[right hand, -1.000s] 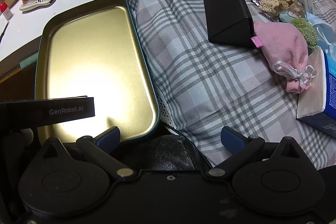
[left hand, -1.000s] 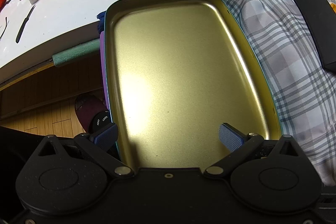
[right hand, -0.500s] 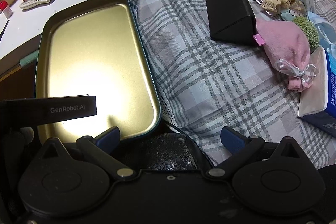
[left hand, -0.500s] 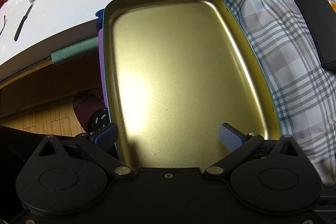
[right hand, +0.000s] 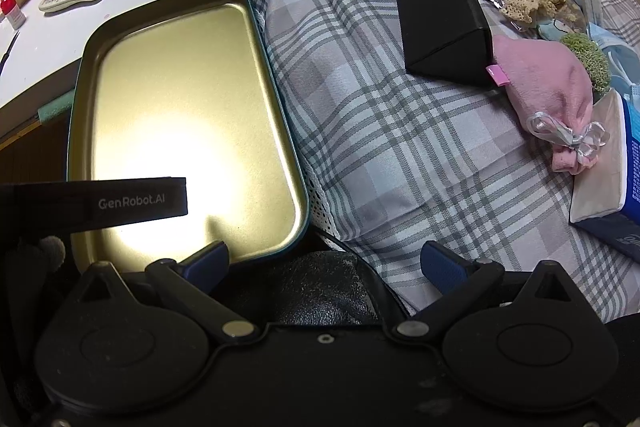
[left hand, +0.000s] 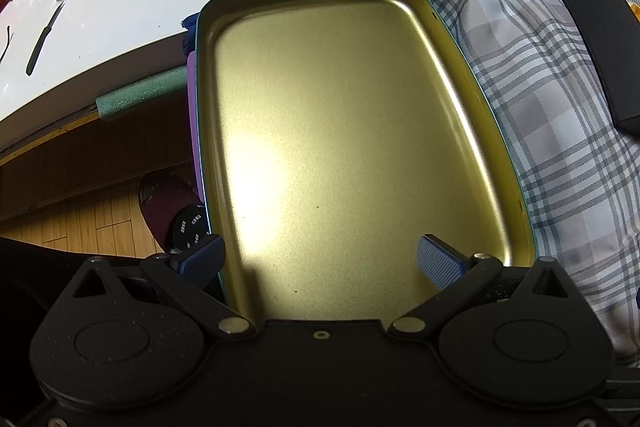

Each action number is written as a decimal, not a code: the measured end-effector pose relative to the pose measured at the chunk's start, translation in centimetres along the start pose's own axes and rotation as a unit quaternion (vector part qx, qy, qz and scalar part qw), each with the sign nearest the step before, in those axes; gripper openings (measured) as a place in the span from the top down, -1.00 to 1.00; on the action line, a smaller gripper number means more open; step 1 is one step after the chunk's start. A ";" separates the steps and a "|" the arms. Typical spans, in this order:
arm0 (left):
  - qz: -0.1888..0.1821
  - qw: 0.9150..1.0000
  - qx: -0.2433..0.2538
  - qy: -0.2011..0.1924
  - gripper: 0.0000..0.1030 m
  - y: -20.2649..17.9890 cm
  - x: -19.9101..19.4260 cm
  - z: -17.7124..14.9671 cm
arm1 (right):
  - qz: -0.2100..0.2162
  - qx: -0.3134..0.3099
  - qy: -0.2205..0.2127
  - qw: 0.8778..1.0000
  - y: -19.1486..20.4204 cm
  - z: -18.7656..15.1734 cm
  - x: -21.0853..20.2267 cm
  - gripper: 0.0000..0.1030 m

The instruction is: Organize soft objects

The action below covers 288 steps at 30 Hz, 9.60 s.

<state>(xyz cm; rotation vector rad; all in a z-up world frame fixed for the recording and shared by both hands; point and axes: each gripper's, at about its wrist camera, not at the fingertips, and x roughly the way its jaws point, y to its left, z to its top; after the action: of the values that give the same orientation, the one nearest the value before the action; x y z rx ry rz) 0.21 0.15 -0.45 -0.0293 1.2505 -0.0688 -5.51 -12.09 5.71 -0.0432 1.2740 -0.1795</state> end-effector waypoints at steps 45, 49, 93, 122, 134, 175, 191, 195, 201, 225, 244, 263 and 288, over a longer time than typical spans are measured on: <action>0.014 0.999 0.033 -0.027 -0.92 -1.8 -0.3 0.3 | -0.010 0.050 -0.088 0.995 -5.9 1.9 -5.8 -0.98; 0.011 0.996 0.061 -0.060 -0.92 -3.5 -2.1 0.9 | -0.051 0.102 -0.137 0.984 -11.0 2.6 -8.0 -0.98; -0.166 0.957 0.239 0.003 -0.76 -27.6 -4.0 5.4 | -0.108 0.278 -0.174 0.939 -38.5 -0.9 -5.1 -0.98; -0.186 0.953 0.235 -0.039 0.15 -27.7 -6.8 7.4 | -0.008 0.177 -0.157 0.971 -39.2 3.7 1.2 -0.53; -0.189 0.951 0.245 -0.027 -0.30 -28.7 -5.8 6.7 | -0.057 0.276 -0.177 0.943 -40.6 0.2 -2.6 -0.23; -0.175 0.964 0.185 -0.082 0.02 -14.1 -13.9 2.3 | -0.037 0.186 -0.183 0.965 -24.6 -9.9 -15.3 -0.24; -0.084 0.992 0.036 -0.086 0.02 -0.9 -7.6 7.5 | 0.162 0.096 -0.119 0.975 -9.9 -1.0 -11.4 -0.25; -0.069 0.994 0.022 -0.079 0.02 0.5 -5.4 9.3 | 0.165 0.099 -0.081 0.978 -6.9 0.4 -9.0 -0.25; -0.056 0.995 0.008 -0.076 0.02 2.5 -3.0 11.0 | 0.163 0.083 -0.051 0.982 -3.1 2.9 -5.6 -0.25; -0.034 0.998 -0.015 -0.056 -0.23 3.6 -1.3 11.8 | 0.120 0.089 -0.017 0.989 0.6 6.8 0.7 -0.62; -0.021 0.998 0.046 -0.030 -0.29 1.0 0.0 9.8 | 0.030 0.033 -0.023 0.999 0.2 3.5 -0.1 -0.74; -0.016 0.997 0.067 -0.024 -0.30 0.3 0.0 8.3 | 0.020 0.035 -0.025 0.999 0.1 1.9 -1.5 -0.76; 0.007 0.995 0.093 -0.019 -0.30 -0.6 0.8 7.5 | 0.025 0.041 -0.032 0.998 -0.5 0.8 -2.5 -0.77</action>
<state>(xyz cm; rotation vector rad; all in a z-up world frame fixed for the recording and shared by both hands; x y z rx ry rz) 7.55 -0.60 1.17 0.1382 1.2016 -0.1722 -5.55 -12.26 8.38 0.0528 1.2020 -0.1857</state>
